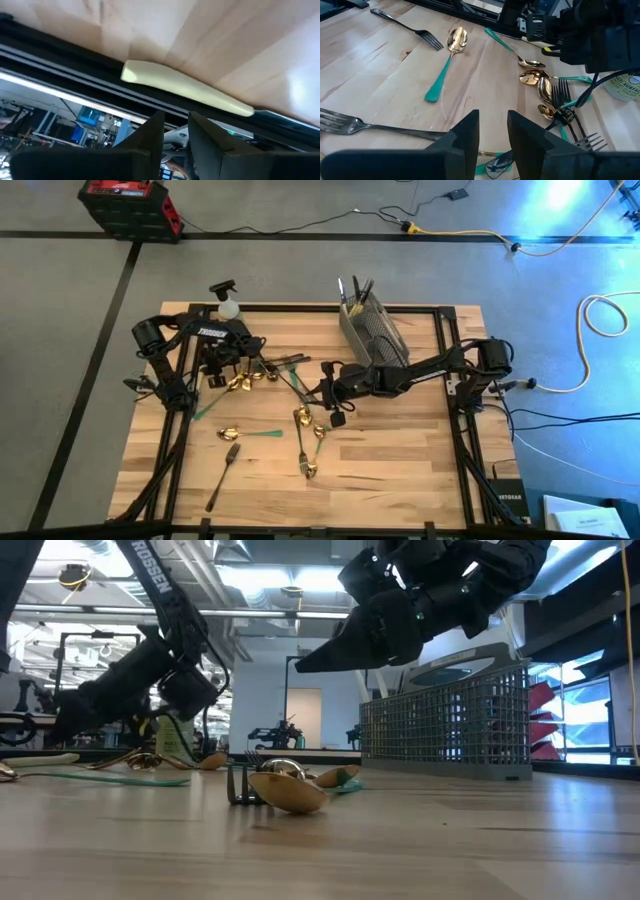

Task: Sort silverware
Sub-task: Put the yellow table knife into the silverware basket

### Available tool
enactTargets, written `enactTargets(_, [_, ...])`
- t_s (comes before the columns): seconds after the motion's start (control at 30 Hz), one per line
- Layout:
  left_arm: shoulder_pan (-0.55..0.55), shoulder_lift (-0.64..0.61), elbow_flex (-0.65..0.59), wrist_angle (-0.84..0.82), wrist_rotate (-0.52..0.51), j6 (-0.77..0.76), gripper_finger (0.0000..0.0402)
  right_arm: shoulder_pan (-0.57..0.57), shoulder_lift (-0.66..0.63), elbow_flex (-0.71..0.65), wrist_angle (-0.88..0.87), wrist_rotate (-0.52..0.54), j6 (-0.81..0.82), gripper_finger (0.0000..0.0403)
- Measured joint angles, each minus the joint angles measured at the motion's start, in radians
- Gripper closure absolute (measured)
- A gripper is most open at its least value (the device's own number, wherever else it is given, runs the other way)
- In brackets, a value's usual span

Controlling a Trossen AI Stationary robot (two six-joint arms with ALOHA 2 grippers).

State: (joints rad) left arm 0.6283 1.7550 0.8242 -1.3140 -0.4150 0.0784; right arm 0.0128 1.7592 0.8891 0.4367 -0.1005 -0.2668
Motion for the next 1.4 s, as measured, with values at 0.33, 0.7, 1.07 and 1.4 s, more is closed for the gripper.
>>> enactTargets(0.33, [0.081, 0.000, 0.000, 0.043, -0.007, 0.052, 0.0330, 0.000, 0.000, 0.000, -0.016, 0.000, 0.000, 0.0317])
enactTargets(0.7, [0.088, 0.000, -0.041, 0.069, -0.008, 0.037, 0.0330, 0.000, 0.000, 0.000, -0.021, 0.005, 0.000, 0.0317])
enactTargets(1.07, [0.092, -0.001, -0.055, 0.101, -0.002, 0.057, 0.0330, 0.000, 0.000, 0.000, -0.021, 0.007, 0.000, 0.0317])
enactTargets(1.4, [0.092, -0.001, -0.055, 0.110, 0.000, 0.044, 0.0330, 0.000, 0.000, 0.000, -0.021, 0.007, 0.000, 0.0317])
